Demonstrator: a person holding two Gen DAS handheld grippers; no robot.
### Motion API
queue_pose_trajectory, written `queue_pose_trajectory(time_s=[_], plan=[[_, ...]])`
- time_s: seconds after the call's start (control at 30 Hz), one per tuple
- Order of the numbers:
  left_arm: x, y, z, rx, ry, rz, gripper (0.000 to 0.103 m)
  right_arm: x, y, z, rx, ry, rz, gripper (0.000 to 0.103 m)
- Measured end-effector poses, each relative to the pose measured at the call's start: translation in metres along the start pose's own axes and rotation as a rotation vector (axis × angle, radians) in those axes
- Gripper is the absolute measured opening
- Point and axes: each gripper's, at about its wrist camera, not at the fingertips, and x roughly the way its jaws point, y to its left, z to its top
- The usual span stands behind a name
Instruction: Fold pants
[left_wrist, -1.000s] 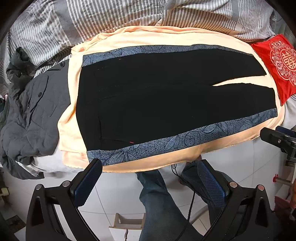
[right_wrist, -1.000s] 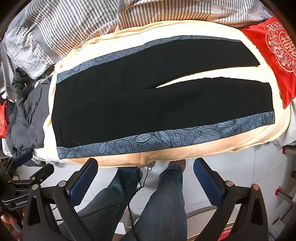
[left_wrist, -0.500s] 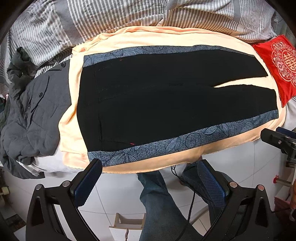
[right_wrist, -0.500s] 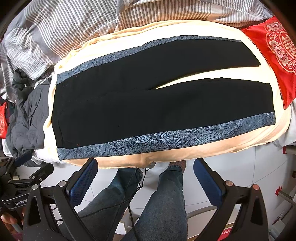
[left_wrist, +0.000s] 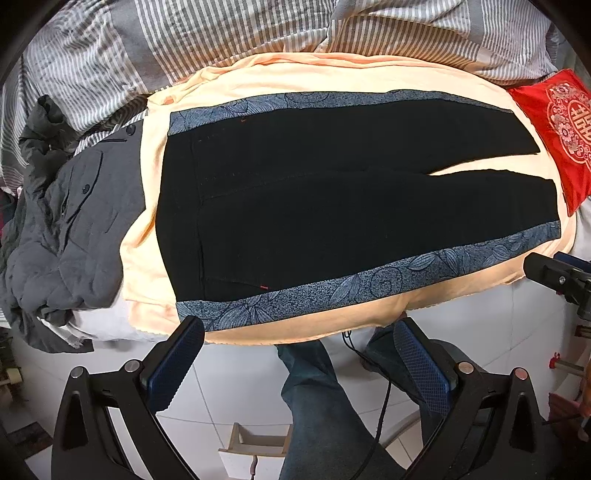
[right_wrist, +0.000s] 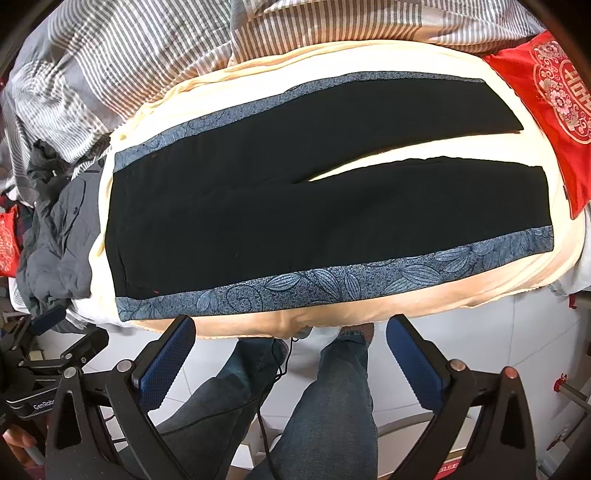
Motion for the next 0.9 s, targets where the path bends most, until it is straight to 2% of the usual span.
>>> queue_pose_trajectory(time_s=[0.67,0.9], plan=[[0.0,-0.011,0.002,-0.023,0.011,0.023,0.103,0.003,-0.012,0.007,-0.006,0.003,0.026,0.103],[0.002,-0.006,0.002,-0.094,0.014,0.028,0.103,0.005,-0.018,0.011,-0.023,0.013,0.048,0.103]])
